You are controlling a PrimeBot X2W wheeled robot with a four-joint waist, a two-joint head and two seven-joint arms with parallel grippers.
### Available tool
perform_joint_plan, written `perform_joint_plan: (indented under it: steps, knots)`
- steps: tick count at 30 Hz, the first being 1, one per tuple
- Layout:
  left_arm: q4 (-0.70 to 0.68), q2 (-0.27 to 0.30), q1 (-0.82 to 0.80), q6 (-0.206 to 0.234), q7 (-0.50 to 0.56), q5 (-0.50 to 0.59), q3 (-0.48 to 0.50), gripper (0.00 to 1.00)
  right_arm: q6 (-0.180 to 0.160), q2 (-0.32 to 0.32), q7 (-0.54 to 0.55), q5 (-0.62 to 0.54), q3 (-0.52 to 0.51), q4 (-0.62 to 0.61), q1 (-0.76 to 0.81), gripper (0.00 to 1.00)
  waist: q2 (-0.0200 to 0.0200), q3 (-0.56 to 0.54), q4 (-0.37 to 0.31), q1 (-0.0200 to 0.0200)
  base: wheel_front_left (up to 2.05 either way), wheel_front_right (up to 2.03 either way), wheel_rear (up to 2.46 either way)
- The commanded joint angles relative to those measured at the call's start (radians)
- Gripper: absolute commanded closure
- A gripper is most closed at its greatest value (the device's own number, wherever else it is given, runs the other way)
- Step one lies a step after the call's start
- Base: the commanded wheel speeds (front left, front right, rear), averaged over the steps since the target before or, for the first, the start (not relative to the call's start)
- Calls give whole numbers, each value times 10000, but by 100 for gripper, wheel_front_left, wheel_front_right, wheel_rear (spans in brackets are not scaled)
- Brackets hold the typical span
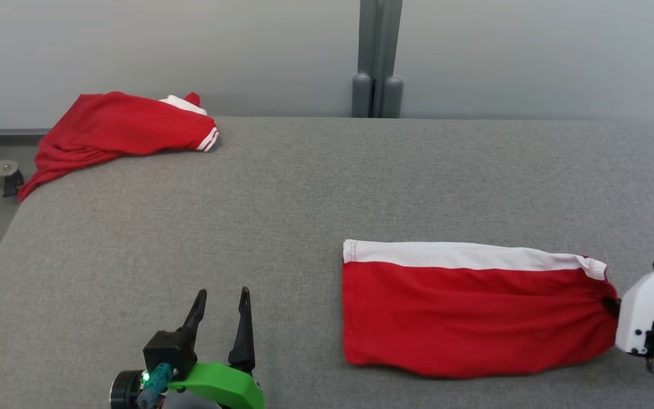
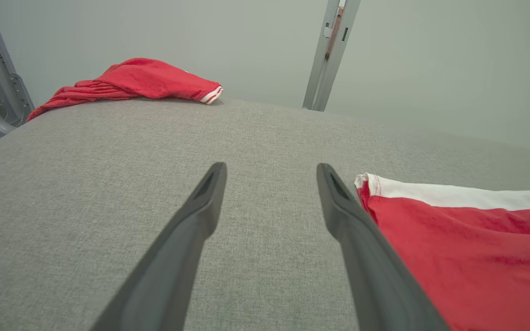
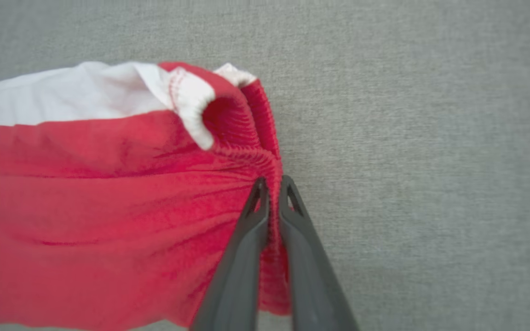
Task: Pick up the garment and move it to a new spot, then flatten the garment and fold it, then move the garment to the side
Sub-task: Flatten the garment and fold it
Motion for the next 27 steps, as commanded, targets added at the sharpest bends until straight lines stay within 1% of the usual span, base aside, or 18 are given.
perform_joint_plan:
  steps: [1,3,5,8,13,16,20,24,27]
  knots:
    - [24,2,117,-43,-32,91,-5,0,-21,-153,27,68,-72,-83,150,100,-1,12,-384,0,0,0,0]
    - [68,-20,138,-44,-32,89,-21,0,-20,-280,113,186,-205,-215,283,100,-1,23,-538,0,0,0,0]
    - [88,-36,138,-27,-31,94,-20,0,-18,-261,231,362,-358,-424,410,100,-1,37,-659,0,0,0,0]
    - [98,-23,100,-39,-33,117,-12,0,-17,30,392,813,-486,-959,616,100,-1,67,-788,0,0,0,0]
    - [141,-15,-16,-75,-32,127,-43,0,-17,540,764,1582,-341,-2130,871,100,-1,79,-817,0,0,0,0]
    - [171,-51,-142,-110,-32,157,-104,0,-17,794,961,1992,-217,-2904,995,100,-1,55,-654,0,0,0,0]
    - [199,-43,-180,-126,-32,142,-129,0,-15,1162,1045,2260,-8,-3622,1074,100,-1,22,-320,0,0,0,0]
    - [214,-38,-194,-145,-33,133,-155,0,-14,1719,1003,2466,244,-4019,1081,100,-1,3,97,0,0,0,0]
    - [214,-51,-201,-144,-31,131,-175,0,-14,2104,883,2463,483,-4076,1056,100,-1,-1,414,0,0,0,0]
